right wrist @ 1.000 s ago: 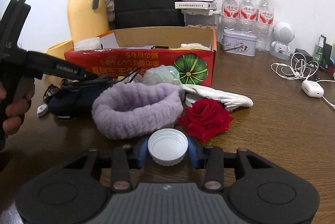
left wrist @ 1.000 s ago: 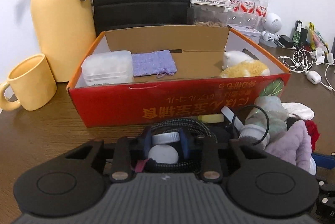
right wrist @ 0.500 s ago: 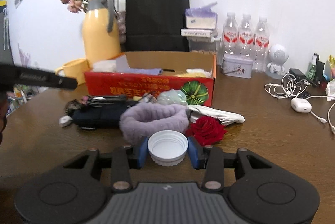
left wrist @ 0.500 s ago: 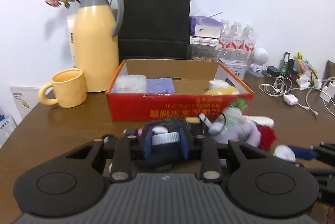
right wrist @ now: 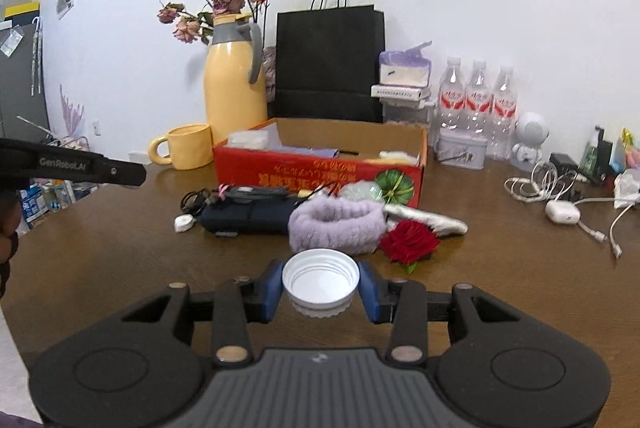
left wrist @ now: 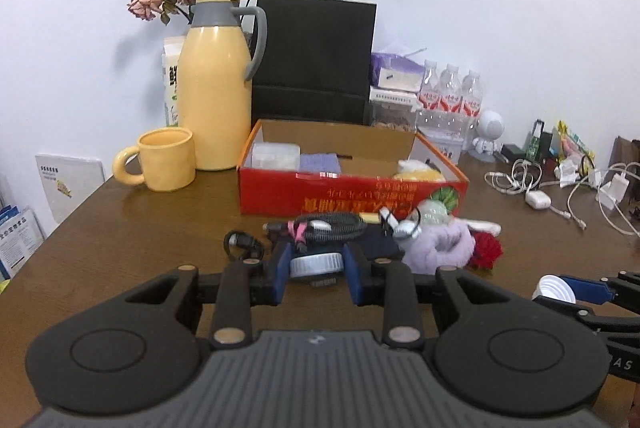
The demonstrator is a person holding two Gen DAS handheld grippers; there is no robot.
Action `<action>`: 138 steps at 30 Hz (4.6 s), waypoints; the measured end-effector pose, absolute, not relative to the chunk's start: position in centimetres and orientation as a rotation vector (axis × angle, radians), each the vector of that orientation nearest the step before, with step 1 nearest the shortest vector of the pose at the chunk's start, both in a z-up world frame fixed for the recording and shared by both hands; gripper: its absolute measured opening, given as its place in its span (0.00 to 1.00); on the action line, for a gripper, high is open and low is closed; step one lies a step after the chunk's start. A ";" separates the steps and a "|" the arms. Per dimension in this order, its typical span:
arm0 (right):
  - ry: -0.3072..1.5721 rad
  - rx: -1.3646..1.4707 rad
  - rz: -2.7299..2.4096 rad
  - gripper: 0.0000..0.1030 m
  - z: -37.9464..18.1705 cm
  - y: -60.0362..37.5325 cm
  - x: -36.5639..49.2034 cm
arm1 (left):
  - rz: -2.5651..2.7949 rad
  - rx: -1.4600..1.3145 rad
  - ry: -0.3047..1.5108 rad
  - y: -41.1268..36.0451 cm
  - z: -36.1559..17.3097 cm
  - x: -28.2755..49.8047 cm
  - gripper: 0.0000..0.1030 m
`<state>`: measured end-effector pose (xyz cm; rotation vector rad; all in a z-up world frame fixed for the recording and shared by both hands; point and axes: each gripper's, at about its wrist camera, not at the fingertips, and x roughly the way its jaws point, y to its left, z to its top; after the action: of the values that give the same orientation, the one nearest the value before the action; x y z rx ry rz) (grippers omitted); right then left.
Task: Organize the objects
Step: 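Carry both white caps into the cardboard box and open both grippers, then withdraw both grippers from the box back over the table, then grasp the small white square case with left gripper while right gripper grasps a white cap, then carry the white case and cap into the cardboard box and open both grippers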
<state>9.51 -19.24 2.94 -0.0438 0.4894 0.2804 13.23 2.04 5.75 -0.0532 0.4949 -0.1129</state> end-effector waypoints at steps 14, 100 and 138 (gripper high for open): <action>0.545 -0.051 0.364 0.38 7.7 -19.1 34.4 | -0.188 0.003 0.653 2.7 8.4 42.1 0.29; 0.716 0.000 0.567 0.22 -1.8 -7.9 32.9 | -0.169 -0.012 0.666 7.1 -4.1 23.6 0.27; 0.620 0.025 0.367 0.26 1.1 -17.4 14.5 | -0.322 0.015 0.622 0.1 0.8 13.1 0.26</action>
<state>14.48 -17.40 1.06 0.0246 0.6203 0.3668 13.05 0.14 0.76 0.0152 0.6222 -0.3218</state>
